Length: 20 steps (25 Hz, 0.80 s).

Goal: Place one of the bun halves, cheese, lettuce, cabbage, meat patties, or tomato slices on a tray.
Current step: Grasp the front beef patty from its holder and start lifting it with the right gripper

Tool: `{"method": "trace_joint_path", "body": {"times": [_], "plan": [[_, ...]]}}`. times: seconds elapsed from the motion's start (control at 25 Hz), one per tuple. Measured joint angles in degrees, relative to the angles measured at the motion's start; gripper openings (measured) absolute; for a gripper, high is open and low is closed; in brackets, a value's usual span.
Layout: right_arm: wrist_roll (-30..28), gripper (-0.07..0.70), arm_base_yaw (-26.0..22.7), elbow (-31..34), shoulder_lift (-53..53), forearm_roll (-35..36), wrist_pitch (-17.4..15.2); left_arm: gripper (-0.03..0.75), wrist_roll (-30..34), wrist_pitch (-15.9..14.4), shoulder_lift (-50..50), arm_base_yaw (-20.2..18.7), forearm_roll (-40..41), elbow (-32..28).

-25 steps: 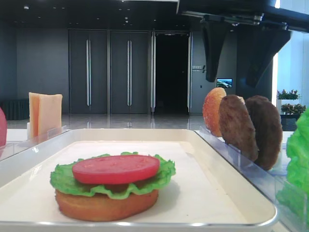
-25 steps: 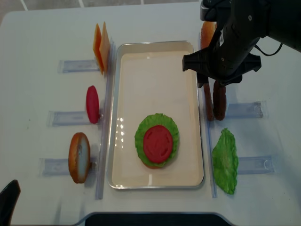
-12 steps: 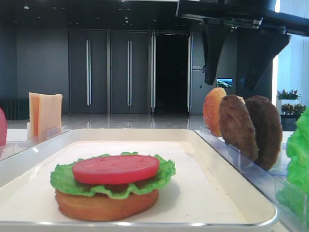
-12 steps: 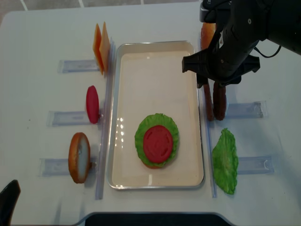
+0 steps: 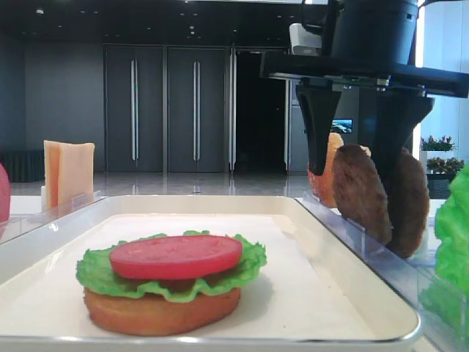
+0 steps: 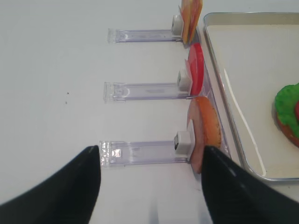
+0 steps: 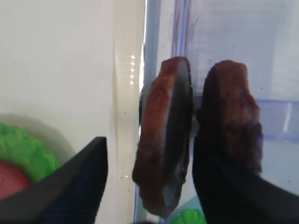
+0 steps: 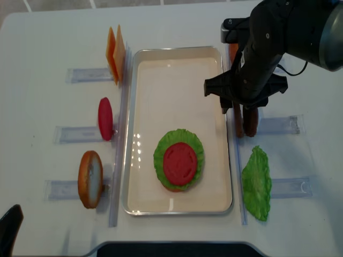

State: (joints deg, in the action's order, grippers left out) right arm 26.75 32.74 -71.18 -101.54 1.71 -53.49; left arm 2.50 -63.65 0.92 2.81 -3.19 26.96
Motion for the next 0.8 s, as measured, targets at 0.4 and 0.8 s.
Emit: {"method": "trace_joint_path", "body": {"times": [0.4,0.8], "plan": [[-0.2,0.227,0.0,0.0,-0.5,-4.9,0.1,0.517,0.0,0.0,0.0,0.0,0.2,0.0],[-0.2,0.134,0.0,-0.2,-0.5,-6.5,-1.1,0.517,0.0,0.0,0.0,0.0,0.4,0.0]]}}
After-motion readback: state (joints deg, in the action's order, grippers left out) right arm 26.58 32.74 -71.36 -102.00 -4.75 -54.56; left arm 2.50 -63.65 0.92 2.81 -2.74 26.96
